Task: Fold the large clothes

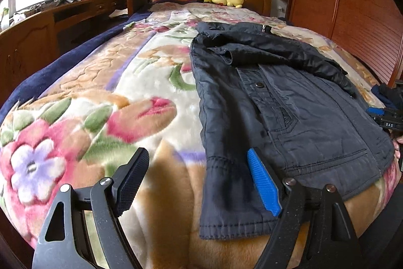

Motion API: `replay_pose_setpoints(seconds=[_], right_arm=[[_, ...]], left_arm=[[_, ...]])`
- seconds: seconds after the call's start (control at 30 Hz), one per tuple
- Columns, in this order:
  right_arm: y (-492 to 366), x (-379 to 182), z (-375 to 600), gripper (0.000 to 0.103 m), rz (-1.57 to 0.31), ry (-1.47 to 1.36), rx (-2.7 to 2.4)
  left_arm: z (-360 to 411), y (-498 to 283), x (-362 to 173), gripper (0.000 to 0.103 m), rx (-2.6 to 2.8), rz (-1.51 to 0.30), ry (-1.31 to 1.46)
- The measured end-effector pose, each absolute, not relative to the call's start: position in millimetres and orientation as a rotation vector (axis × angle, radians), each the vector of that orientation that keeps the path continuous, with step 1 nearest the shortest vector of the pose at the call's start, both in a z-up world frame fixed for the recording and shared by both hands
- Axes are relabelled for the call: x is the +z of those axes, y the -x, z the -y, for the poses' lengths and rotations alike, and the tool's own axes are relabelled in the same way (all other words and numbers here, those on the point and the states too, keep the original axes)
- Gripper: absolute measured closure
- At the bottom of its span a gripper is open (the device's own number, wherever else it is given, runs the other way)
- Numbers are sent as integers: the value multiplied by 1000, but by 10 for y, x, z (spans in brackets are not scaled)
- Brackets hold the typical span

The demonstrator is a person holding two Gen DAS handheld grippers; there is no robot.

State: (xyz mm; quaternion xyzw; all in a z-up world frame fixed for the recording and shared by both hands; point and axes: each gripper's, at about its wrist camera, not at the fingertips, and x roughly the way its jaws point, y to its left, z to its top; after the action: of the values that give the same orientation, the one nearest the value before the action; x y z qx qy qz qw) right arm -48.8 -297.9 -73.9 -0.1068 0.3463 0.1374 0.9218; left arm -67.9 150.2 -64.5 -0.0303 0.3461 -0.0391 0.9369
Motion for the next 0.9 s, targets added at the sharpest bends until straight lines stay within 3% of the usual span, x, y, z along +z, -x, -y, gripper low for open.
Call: replay_pose_setpoints(seconds=[0.63, 0.9], right_arm=[[1596, -436, 3238, 42, -685, 188, 269], [1671, -509, 3272, 42, -705, 183, 226]], left_arm=[[-1500, 831, -649, 22, -94, -654, 37], [-1503, 834, -646, 22, -94, -653, 35]])
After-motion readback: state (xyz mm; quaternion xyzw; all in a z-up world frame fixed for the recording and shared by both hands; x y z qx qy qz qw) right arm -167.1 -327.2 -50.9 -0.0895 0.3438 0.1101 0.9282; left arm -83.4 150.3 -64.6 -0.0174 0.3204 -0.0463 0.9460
